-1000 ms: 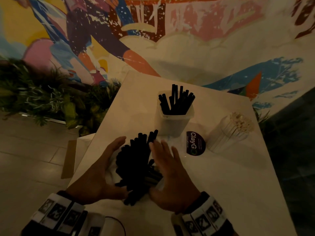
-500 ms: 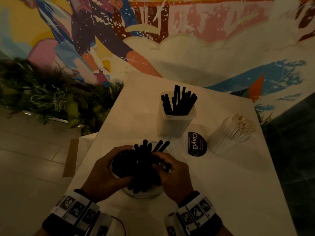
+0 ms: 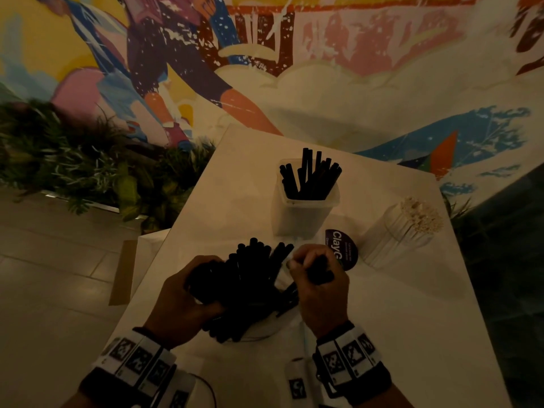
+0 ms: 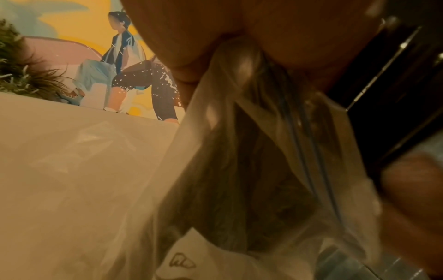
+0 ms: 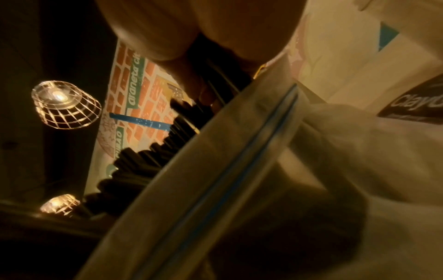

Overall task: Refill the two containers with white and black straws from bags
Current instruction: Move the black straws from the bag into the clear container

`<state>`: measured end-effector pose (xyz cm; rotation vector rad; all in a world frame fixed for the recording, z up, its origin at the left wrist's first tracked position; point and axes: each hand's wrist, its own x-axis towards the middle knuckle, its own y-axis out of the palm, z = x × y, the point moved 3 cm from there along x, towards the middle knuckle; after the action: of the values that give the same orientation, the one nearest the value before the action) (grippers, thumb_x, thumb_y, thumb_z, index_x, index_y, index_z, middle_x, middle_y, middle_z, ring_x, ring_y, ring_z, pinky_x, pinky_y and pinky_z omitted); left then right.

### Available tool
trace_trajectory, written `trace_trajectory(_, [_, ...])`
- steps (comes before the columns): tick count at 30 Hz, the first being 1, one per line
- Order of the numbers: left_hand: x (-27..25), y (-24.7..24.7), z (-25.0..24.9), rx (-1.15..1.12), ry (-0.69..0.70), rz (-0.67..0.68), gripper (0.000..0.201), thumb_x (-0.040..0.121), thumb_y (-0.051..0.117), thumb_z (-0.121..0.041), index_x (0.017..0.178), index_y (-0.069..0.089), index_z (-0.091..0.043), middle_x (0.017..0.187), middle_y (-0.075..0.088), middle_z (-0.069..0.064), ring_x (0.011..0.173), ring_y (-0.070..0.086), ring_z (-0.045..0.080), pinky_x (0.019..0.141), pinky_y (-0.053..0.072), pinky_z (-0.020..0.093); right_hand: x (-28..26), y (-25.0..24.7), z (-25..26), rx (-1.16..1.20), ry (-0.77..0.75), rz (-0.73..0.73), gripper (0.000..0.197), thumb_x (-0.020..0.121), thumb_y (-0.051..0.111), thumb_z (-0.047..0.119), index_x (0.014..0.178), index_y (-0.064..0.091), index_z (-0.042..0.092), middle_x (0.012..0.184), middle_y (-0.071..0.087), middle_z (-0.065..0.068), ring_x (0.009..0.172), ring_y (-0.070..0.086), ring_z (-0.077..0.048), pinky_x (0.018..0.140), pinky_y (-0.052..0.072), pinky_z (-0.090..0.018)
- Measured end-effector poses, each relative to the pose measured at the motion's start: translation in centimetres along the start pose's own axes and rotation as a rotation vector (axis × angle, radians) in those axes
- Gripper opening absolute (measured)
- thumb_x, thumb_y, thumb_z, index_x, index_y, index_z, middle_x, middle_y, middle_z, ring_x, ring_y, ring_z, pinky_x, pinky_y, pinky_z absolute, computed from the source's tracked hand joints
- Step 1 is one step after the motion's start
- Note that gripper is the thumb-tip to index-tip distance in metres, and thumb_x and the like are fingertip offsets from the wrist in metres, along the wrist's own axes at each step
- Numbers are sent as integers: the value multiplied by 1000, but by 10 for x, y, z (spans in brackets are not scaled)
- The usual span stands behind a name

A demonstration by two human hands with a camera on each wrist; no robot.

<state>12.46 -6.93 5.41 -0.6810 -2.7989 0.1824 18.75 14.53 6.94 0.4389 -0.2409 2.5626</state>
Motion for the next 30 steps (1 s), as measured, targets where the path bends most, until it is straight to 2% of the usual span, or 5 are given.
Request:
trace_trajectory(7, [3, 1, 7, -10, -23, 16, 61, 59, 74, -61, 107, 56, -27, 104, 63, -10, 99, 62, 8, 85, 49, 14, -4, 8, -17, -15, 171, 183, 45, 77, 72, 14, 114, 56, 35, 102, 65, 15, 97, 62, -9, 83, 53, -19])
trace_trajectory(13, [3, 0, 9, -32, -59, 7, 61, 56, 73, -66, 105, 56, -34, 102, 64, -11, 97, 62, 6, 84, 50, 14, 0, 15, -7, -119, -27, 124, 10, 85, 67, 22, 86, 59, 17, 85, 59, 2, 79, 59, -10, 72, 49, -20])
trace_trajectory(20, [4, 0, 10, -39, -67, 21, 60, 56, 79, -54, 106, 57, -28, 103, 65, -7, 96, 63, 7, 83, 50, 13, -4, 15, -16, -20, 176, 61, 25, 84, 69, 4, 94, 54, 21, 83, 67, 12, 76, 65, -6, 71, 53, -19])
trace_trajectory(25, [3, 2, 10, -43, -85, 3, 58, 53, 79, -43, 105, 58, -32, 103, 65, -13, 96, 62, 1, 83, 47, 9, -1, 14, -29, 19, 384, 168, 16, 82, 67, -6, 85, 57, 7, 77, 66, 2, 75, 64, -12, 69, 52, -25])
trace_trajectory(30, [2, 0, 12, -16, -96, 3, 41, 59, 68, -32, 99, 59, -34, 96, 66, -11, 92, 63, 7, 83, 52, 21, 11, 10, 2, 260, 335, 108, 29, 84, 51, -20, 76, 43, 7, 79, 68, -6, 82, 66, -20, 75, 54, -24])
